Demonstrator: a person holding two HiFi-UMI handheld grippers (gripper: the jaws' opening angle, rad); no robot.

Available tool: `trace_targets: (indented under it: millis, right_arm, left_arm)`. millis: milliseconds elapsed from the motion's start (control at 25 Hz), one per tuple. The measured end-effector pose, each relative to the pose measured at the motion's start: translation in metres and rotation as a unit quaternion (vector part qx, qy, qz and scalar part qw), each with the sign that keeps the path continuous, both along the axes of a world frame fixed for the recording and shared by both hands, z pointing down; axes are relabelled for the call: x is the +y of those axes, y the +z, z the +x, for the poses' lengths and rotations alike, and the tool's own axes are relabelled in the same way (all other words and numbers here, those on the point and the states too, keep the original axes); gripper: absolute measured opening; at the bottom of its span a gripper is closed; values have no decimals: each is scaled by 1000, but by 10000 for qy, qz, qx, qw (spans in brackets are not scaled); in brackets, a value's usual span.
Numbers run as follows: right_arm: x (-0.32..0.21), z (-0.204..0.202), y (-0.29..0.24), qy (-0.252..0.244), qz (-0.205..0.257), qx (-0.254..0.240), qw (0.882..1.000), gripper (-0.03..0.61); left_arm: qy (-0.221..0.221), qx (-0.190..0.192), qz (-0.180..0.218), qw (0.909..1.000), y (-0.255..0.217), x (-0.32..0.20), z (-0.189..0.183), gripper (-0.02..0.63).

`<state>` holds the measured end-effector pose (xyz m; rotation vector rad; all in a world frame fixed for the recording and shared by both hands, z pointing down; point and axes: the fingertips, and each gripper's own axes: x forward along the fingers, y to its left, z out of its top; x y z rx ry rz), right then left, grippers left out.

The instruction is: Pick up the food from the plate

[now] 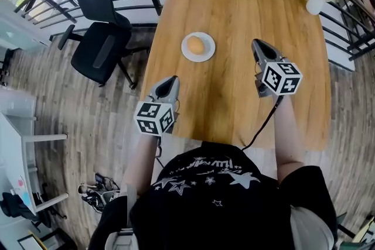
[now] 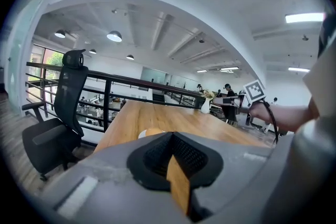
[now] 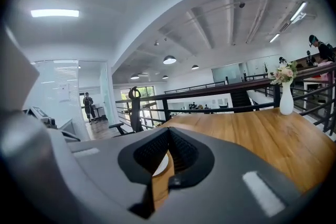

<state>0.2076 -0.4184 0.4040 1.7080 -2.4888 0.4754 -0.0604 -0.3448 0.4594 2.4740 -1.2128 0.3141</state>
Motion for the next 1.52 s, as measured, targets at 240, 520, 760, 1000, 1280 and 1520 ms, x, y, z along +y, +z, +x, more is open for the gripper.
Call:
trace_targets:
  millis: [240,520,760,1000,1280,1520]
  right_arm:
    - [-40,-51,15,-508,43,-224,9984,2]
    - [-69,-101,60,-991,-335,141,9944,107]
    - [-80,-123,96,-1318,-670,223,9888,223]
    - [-86,-154,124,-1584,-959,-7,9827,330]
    - [-97,-173,153,-1419,-886,686,9835,413]
    - [-104,-183,178,-1476,-980,1037,9787,413]
  left_arm:
    - [-292,6,-42,9996,3,-24,-13,2]
    - [-495,21,-242,9985,18,-47,-19,2]
    - [-619,-2,-487,9969,35,-53,-14,0]
    - [-779,-72,-709,9944,47,-53,-14,1]
    - [-961,-69,-903,9912,67,-52,-23,0]
    - [-1075,-73,-1062,9885,79,-49,-27,0]
